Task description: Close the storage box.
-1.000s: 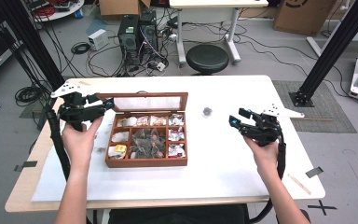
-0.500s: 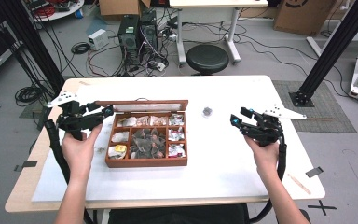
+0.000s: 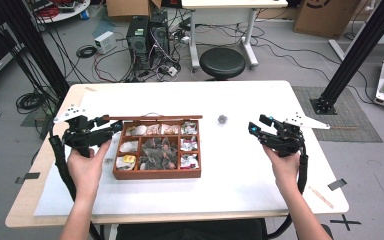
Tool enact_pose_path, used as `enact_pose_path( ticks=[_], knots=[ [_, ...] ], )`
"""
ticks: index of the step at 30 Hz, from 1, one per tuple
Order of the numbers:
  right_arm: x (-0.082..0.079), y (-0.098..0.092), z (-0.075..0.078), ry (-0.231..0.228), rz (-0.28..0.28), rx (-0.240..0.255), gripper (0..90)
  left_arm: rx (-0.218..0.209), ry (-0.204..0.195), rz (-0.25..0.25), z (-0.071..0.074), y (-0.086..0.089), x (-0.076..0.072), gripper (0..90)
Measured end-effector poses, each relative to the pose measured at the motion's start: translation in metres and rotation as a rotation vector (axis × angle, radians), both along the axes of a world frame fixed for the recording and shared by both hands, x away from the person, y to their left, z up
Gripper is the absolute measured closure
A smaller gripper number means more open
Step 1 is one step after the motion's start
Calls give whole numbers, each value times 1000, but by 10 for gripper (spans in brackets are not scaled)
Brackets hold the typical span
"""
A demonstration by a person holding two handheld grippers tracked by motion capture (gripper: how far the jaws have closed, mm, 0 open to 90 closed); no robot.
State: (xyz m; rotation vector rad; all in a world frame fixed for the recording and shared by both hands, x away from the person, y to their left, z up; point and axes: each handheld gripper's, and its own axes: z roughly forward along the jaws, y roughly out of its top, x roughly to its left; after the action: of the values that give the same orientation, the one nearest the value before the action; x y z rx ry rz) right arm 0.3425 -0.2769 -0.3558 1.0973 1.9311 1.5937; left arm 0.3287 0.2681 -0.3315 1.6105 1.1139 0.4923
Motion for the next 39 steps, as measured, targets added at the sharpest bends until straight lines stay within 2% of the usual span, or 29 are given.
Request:
enact_pose_path(
  ticks=[14,18,25,37,38,39],
  knots=[
    [-1,0,-1,-9,-12,1,406,27,16,4,-14,-2,-18,369],
    [-2,1,-1,-11,-14,1,406,23,19,7,-21,-3,-24,370],
    [-3,2,-1,-19,-18,0,406,23,49,2,-31,-2,-32,370],
    [-4,0,-1,-28,-25,6,406,16,89,5,-39,-3,-38,376],
    [-4,0,-1,-29,-28,9,406,7,91,-10,-40,-3,-39,426],
    [-4,0,-1,-31,-29,8,406,10,94,-10,-41,-4,-41,426]
  ],
)
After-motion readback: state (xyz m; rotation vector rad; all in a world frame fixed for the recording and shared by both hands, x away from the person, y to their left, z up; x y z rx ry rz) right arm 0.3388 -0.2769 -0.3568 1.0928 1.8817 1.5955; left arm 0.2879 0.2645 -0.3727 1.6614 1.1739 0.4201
